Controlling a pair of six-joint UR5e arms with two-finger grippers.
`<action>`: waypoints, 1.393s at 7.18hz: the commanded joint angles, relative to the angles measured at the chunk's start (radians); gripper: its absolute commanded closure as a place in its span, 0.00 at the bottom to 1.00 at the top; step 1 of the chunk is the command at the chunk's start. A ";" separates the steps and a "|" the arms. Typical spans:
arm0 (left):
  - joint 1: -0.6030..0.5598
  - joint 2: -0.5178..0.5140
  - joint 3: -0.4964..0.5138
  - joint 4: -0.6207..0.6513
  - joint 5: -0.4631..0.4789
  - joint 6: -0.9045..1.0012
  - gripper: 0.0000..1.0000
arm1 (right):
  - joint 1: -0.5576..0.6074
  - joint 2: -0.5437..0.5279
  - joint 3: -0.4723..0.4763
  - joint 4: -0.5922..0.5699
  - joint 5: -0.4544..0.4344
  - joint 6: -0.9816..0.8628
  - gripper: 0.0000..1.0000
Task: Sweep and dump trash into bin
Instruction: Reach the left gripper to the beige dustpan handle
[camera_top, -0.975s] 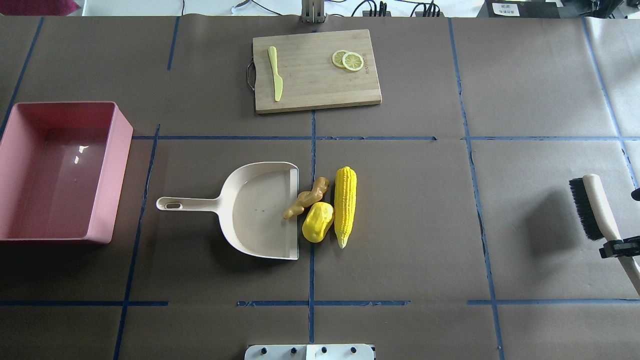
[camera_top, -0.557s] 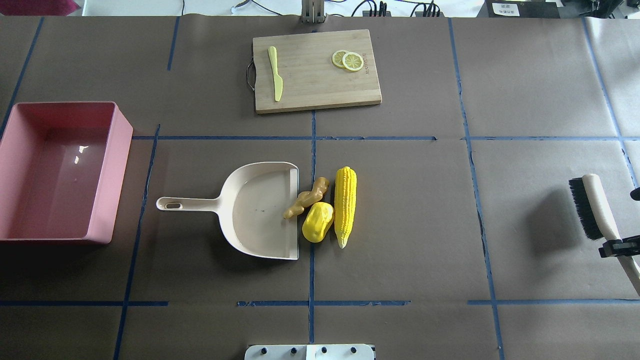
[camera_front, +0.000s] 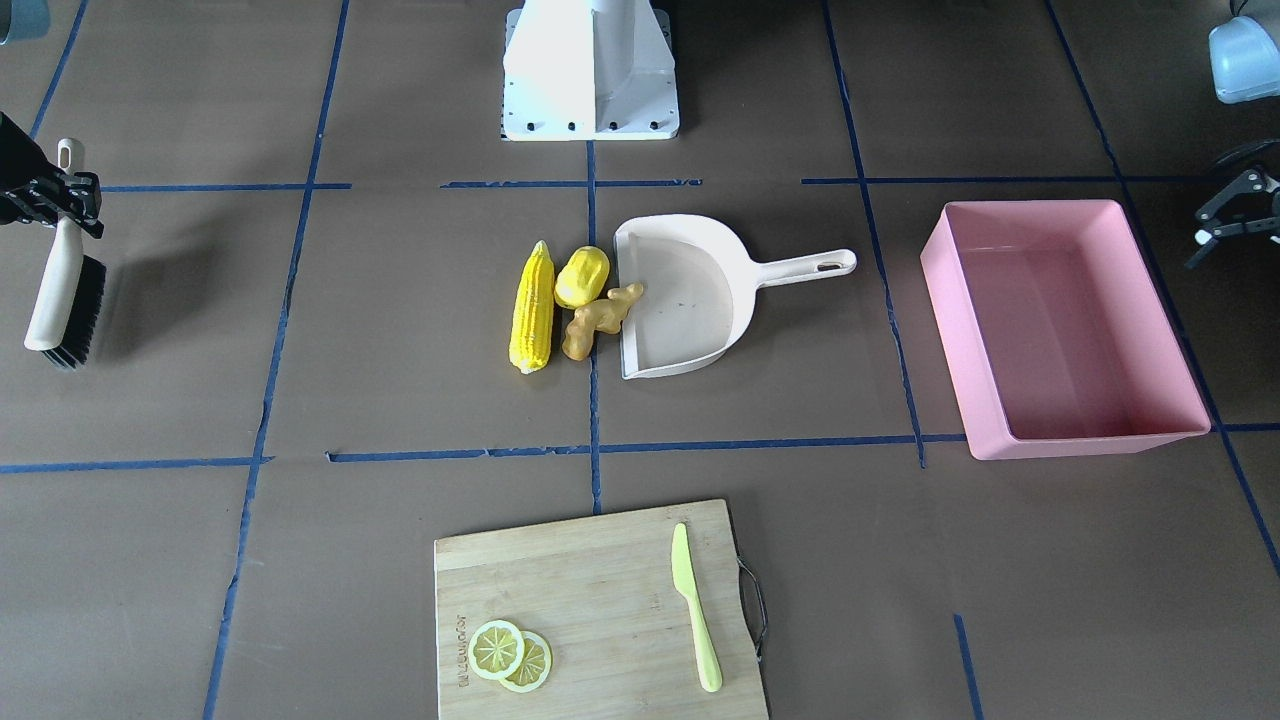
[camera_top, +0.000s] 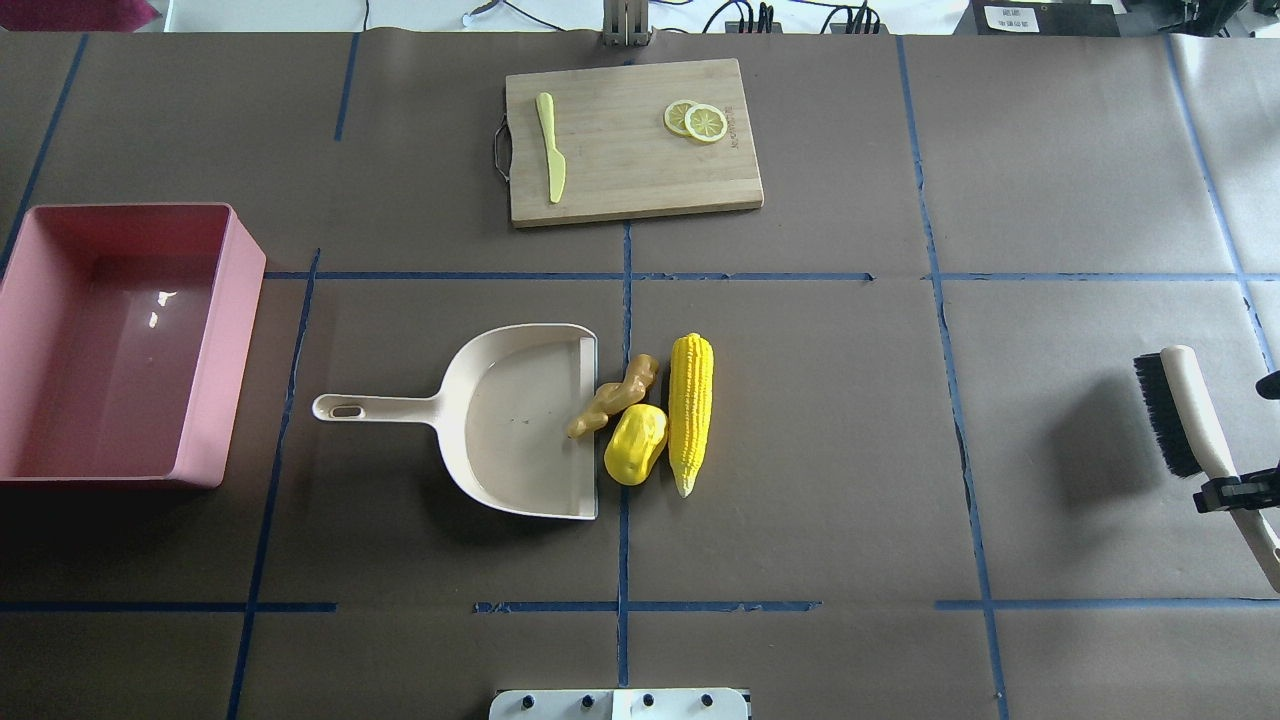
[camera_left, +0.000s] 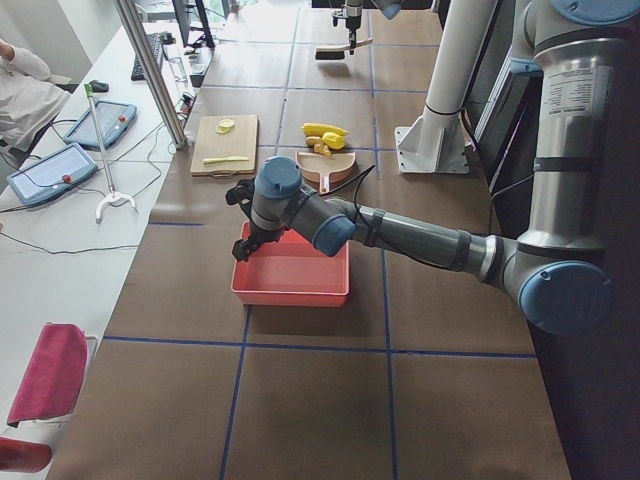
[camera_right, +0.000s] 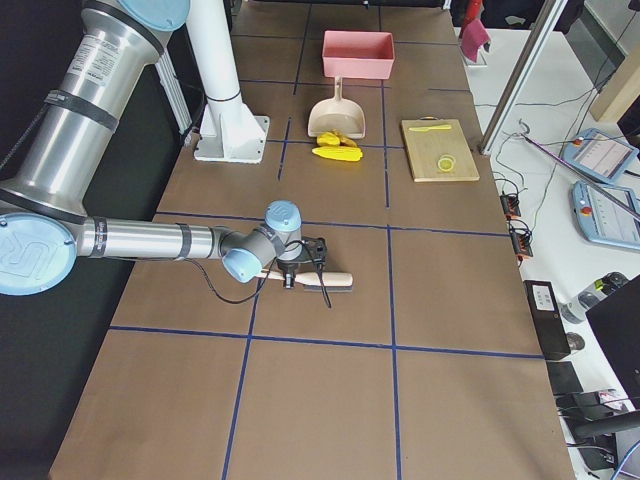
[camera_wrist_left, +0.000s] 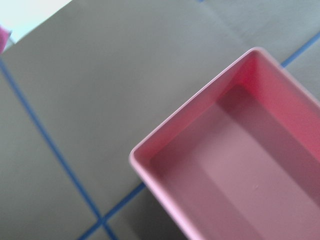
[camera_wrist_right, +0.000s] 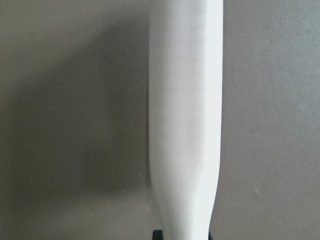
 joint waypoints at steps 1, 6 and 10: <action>0.140 -0.088 -0.016 -0.034 0.004 -0.034 0.00 | 0.000 0.008 0.000 0.001 -0.014 -0.001 1.00; 0.459 -0.224 -0.053 -0.095 -0.010 -0.119 0.00 | 0.001 0.007 0.005 0.010 -0.022 0.001 1.00; 0.584 -0.289 -0.032 -0.103 0.060 -0.007 0.00 | 0.000 0.008 0.005 0.010 -0.019 0.001 1.00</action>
